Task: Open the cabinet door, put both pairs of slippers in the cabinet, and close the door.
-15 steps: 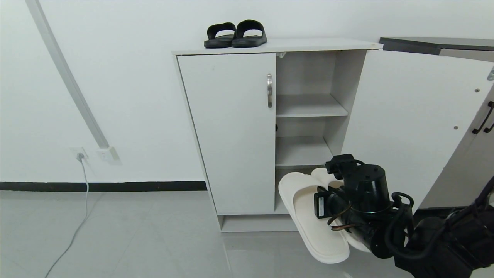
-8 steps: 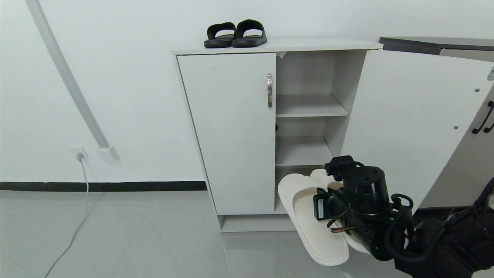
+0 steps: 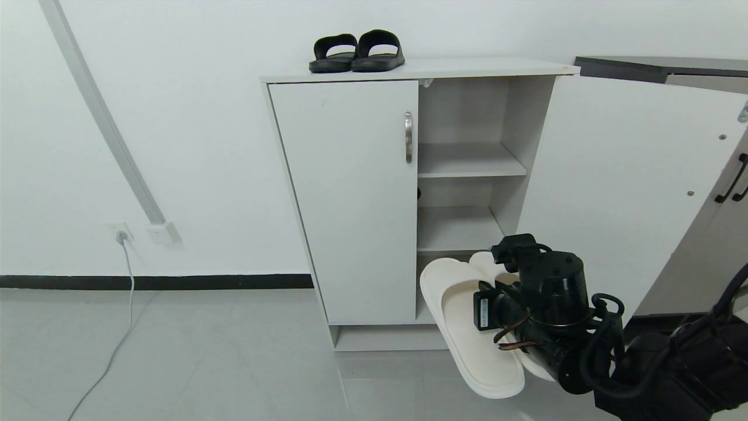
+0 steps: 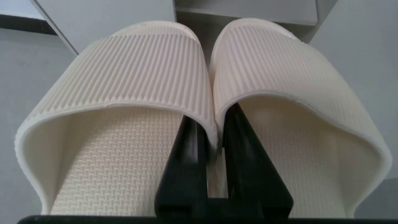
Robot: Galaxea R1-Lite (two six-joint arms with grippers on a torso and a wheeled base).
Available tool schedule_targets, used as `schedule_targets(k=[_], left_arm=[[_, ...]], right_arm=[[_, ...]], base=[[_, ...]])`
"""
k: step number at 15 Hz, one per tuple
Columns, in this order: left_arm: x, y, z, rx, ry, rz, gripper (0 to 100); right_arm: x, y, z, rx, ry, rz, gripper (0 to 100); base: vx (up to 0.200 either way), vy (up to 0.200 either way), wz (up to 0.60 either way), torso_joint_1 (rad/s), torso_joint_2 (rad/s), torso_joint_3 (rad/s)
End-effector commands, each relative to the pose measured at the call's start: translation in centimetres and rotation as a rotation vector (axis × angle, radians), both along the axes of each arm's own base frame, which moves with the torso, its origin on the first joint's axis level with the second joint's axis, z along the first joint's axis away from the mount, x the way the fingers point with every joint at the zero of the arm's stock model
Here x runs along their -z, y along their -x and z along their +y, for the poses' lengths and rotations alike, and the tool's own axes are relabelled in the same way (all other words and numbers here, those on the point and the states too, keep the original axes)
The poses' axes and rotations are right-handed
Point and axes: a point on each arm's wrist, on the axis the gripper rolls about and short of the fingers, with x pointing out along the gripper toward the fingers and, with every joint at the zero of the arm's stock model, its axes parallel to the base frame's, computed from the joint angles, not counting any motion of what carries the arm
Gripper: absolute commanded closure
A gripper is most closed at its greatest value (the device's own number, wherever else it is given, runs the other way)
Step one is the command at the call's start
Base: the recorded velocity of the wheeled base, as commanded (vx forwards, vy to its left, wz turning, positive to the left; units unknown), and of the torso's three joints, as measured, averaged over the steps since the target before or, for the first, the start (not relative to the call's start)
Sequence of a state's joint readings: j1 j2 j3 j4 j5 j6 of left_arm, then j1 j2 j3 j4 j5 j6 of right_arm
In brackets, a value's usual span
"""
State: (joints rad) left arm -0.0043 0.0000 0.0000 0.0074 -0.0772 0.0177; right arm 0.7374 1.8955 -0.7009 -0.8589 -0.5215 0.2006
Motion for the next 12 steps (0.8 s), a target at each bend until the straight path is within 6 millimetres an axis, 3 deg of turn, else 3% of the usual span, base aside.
schedule_targets(k=[1, 7, 12], left_arm=[[0.00, -0.02, 0.00, 0.000, -0.001, 0.003, 100], [-0.05, -0.01, 0.00, 0.000, 0.005, 0.002, 100], [-0.04, 0.00, 0.01, -0.002, 0.008, 0.001, 100]], right_arm=[[0.16, -0.04, 0.05, 0.000, 0.003, 0.004, 100], [0.12, -0.06, 0.07, 0.000, 0.002, 0.002, 100], [0.04, -0.23, 0.13, 0.011, 0.004, -0.002, 100]], base=[[0.200, 0.000, 0.00, 0.002, 0.00, 0.002], [0.200, 0.000, 0.00, 0.005, 0.00, 0.003], [0.000, 0.000, 0.00, 0.000, 0.00, 0.000]])
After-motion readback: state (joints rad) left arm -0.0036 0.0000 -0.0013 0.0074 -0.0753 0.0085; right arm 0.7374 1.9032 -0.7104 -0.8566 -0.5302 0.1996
